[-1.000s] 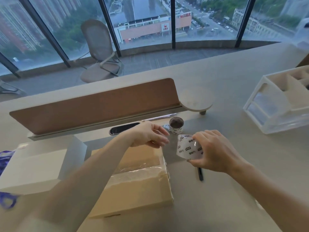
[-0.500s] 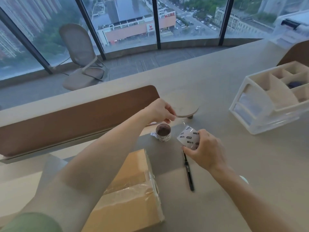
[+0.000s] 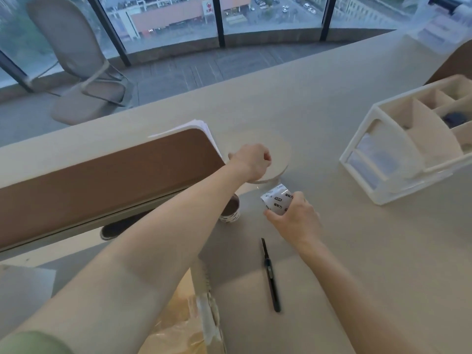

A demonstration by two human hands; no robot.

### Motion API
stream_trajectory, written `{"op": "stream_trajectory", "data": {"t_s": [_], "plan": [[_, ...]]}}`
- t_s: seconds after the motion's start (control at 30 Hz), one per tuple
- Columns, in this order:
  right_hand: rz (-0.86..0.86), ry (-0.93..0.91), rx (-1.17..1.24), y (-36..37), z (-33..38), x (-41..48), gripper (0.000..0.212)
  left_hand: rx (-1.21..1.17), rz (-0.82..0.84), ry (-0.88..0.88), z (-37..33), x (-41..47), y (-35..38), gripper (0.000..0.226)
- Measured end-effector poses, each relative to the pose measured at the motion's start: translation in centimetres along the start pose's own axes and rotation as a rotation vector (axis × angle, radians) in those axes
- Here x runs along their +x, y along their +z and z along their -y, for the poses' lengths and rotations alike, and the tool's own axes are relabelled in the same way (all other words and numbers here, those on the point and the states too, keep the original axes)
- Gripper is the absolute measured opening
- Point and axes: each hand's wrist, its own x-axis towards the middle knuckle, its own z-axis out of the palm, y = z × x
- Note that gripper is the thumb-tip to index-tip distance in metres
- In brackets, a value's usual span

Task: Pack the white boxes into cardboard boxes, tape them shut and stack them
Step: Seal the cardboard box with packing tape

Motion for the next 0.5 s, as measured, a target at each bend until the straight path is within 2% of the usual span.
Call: {"op": "stream_trajectory", "data": {"t_s": [0.23,0.5], "plan": [[0.040,0.046,0.028,2.0,-1.1,2.0,0.061,0.103,-0.042,0.086,1.2,2.3,2.5,0.019],[0.114,0.096,0.238,4.2,-1.8,2.1,0.057,0.166,-0.242,0.217,2.6,1.6,6.8,0.025]]}}
